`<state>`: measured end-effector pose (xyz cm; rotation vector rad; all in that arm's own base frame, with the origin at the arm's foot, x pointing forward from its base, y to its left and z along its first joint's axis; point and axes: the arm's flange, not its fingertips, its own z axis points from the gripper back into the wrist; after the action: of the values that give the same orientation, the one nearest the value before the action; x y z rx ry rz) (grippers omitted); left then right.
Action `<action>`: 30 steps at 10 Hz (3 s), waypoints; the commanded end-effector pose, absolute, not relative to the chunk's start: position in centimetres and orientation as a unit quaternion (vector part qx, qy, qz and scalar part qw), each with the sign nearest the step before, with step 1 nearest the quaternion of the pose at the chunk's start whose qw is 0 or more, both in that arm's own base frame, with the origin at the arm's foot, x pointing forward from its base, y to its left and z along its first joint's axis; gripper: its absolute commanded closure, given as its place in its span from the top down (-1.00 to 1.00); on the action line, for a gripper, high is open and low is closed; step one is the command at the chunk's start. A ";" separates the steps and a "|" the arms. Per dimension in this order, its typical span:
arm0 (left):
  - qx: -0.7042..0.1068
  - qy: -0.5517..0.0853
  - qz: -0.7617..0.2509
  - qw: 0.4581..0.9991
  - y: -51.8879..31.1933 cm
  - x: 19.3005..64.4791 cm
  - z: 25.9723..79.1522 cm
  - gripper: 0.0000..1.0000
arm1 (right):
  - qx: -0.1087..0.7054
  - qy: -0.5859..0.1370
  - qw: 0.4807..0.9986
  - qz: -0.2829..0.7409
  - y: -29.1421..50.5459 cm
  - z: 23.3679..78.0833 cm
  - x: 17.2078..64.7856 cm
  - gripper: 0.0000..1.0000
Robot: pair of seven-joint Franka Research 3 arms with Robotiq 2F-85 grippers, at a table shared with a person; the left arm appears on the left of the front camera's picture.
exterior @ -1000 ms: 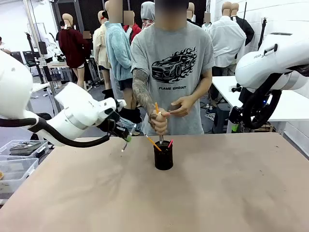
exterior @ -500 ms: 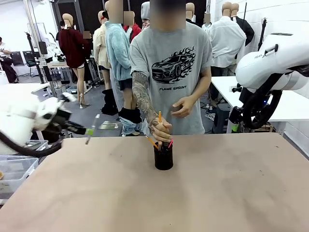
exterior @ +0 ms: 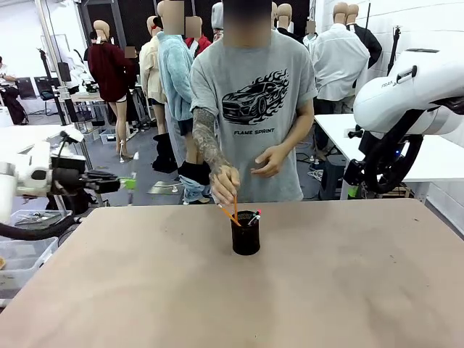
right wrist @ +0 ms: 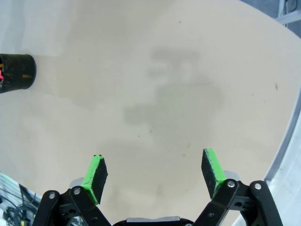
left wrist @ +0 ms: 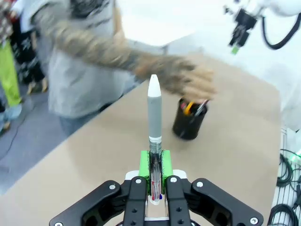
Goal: Place the pens into the pen holder.
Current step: Pick up a writing instrument from the table and place it into the Pen holder.
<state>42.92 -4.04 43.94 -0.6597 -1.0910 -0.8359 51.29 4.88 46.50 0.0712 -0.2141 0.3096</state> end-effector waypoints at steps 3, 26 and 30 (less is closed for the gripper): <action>-0.366 -0.535 -0.394 0.652 -12.3 45.1 43.6 -1.00 | 0.034 -0.111 0.980 0.159 4.8 46.4 51.3 1.00; -0.346 -0.446 -0.401 0.722 -31.2 52.7 33.1 -1.00 | 0.034 -0.111 0.980 0.159 4.8 46.4 51.3 1.00; -0.344 -0.442 -0.404 0.723 -31.4 52.6 32.8 -1.00 | 0.034 -0.111 0.980 0.159 4.8 46.4 51.3 1.00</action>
<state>52.29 -30.81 33.13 -0.7711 -0.9723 -0.9121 51.28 4.97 46.51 0.0714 -0.2142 0.3114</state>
